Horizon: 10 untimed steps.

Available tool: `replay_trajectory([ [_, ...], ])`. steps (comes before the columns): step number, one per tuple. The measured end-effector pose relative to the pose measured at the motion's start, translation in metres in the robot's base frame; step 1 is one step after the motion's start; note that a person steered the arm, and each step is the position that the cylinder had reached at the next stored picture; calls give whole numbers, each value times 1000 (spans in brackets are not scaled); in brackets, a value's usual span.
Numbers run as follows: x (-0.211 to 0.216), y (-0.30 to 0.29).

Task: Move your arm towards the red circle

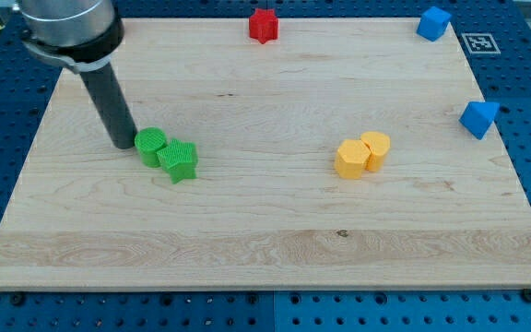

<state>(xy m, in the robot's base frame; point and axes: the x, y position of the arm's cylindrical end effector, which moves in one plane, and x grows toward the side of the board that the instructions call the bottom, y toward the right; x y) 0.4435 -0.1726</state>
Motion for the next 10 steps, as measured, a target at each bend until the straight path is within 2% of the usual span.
replay_trajectory([
  [1, 0, 26],
  [2, -21, 27],
  [6, -153, -118],
  [8, -185, -132],
  [9, -242, -132],
  [10, -251, -127],
])
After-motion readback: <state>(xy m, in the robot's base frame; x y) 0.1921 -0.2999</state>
